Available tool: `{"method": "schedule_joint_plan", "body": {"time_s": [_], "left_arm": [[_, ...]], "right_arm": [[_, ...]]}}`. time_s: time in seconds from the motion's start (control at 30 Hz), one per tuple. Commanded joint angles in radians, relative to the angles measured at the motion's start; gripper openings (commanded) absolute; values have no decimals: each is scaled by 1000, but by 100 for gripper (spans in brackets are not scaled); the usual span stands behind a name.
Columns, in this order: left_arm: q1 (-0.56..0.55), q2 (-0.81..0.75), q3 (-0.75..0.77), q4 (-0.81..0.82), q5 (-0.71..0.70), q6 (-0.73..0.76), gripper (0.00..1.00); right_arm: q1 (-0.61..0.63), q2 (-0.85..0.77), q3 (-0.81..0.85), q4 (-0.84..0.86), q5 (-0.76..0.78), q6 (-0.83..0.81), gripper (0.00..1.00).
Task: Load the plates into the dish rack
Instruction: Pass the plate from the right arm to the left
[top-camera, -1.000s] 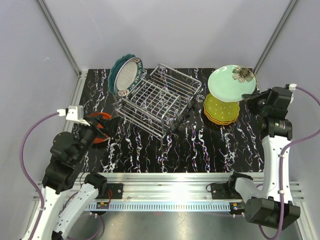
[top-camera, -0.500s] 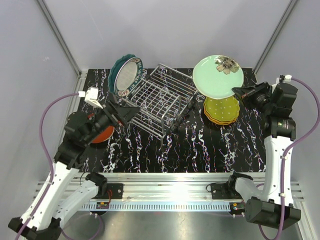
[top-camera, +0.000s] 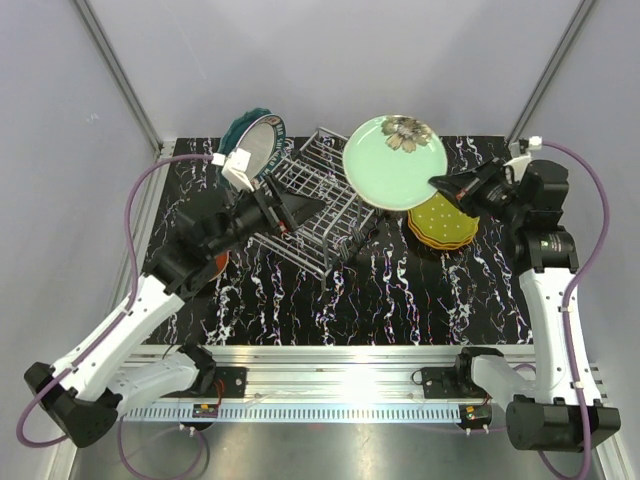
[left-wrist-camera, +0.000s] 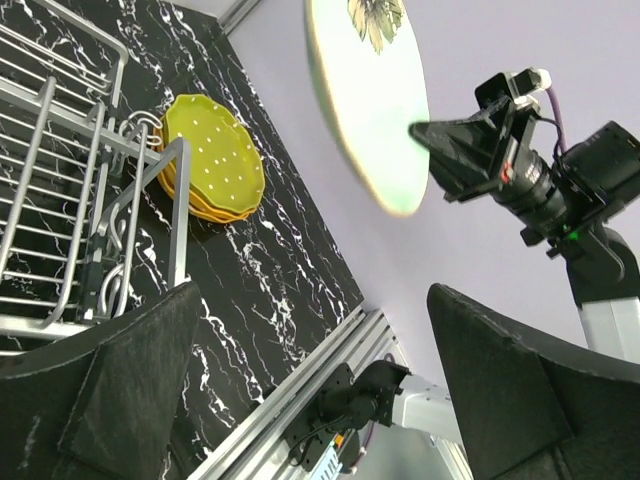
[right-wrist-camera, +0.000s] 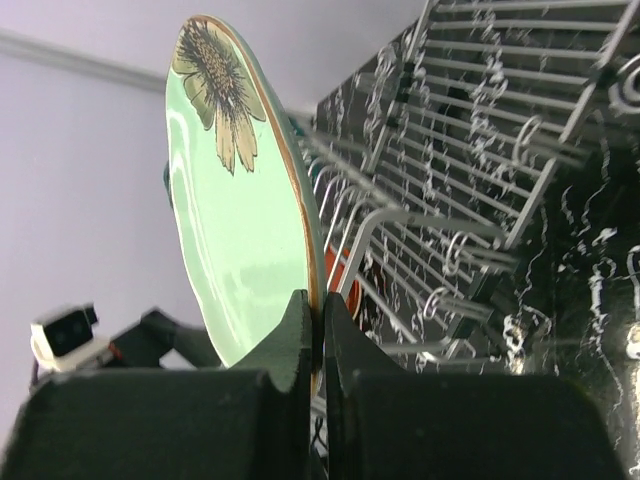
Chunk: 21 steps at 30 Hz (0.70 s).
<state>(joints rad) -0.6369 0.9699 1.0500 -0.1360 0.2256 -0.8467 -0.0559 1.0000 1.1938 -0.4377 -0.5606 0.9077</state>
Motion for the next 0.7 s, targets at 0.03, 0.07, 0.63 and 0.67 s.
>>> {"method": "schedule_joint_plan", "body": {"time_s": [0.03, 0.07, 0.63, 0.67], "left_arm": [[-20, 76, 91, 64, -46, -17, 99], [-21, 90, 109, 52, -54, -17, 99], [-32, 230, 150, 119, -20, -94, 66], [-32, 230, 147, 124, -14, -95, 65]], "right_arm": [[94, -20, 15, 181, -70, 2, 0], [103, -21, 9, 185, -74, 0, 0], [203, -47, -80, 275, -189, -69, 0], [208, -47, -97, 290, -197, -66, 0]]}}
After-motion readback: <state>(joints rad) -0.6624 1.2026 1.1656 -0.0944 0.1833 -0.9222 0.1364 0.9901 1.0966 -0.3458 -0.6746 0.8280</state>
